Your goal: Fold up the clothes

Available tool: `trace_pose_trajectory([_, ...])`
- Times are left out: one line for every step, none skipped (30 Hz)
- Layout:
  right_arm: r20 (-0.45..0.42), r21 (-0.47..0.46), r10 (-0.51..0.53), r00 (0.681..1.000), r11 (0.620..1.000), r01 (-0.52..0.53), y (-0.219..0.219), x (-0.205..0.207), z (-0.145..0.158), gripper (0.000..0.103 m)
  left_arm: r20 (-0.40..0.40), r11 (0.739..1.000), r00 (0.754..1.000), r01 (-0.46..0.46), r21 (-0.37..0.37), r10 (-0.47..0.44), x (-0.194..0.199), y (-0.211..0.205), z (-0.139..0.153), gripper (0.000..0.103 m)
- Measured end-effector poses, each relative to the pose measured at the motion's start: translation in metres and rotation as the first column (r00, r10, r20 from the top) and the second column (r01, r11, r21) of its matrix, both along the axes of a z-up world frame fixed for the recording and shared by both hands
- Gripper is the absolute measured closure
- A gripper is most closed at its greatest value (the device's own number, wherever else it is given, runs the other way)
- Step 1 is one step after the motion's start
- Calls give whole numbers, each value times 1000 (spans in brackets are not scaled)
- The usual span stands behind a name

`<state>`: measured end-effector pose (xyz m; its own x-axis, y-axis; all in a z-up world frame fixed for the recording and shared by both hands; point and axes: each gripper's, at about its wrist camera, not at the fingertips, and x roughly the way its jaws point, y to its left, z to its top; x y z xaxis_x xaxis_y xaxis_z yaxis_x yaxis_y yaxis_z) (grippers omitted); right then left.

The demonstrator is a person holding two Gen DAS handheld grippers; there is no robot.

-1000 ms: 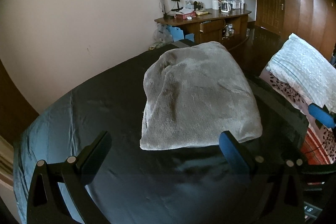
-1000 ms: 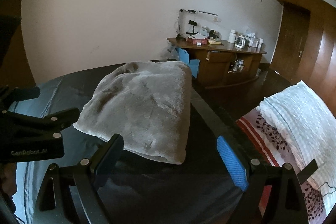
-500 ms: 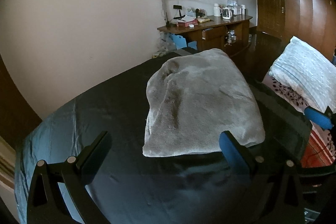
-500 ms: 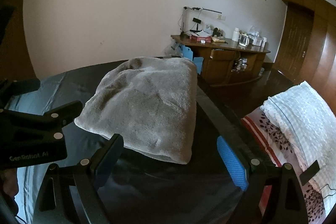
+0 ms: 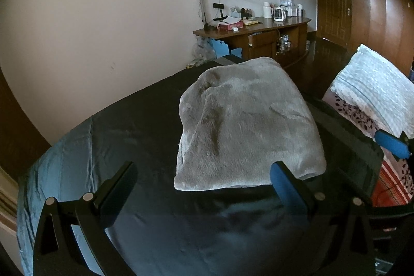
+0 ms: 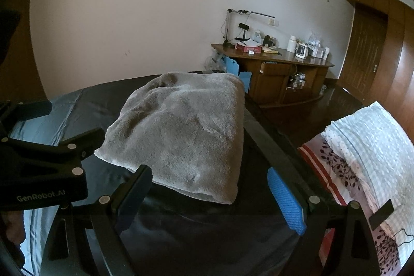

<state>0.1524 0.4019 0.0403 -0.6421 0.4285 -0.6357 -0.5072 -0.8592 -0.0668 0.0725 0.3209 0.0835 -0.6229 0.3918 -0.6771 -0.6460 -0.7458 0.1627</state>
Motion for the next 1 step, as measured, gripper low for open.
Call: trace_pose_trajectory([1,-1,0,1000,1000,0,0,0,0,11,2,1000,1000,0,-1,0,0,0,0,1])
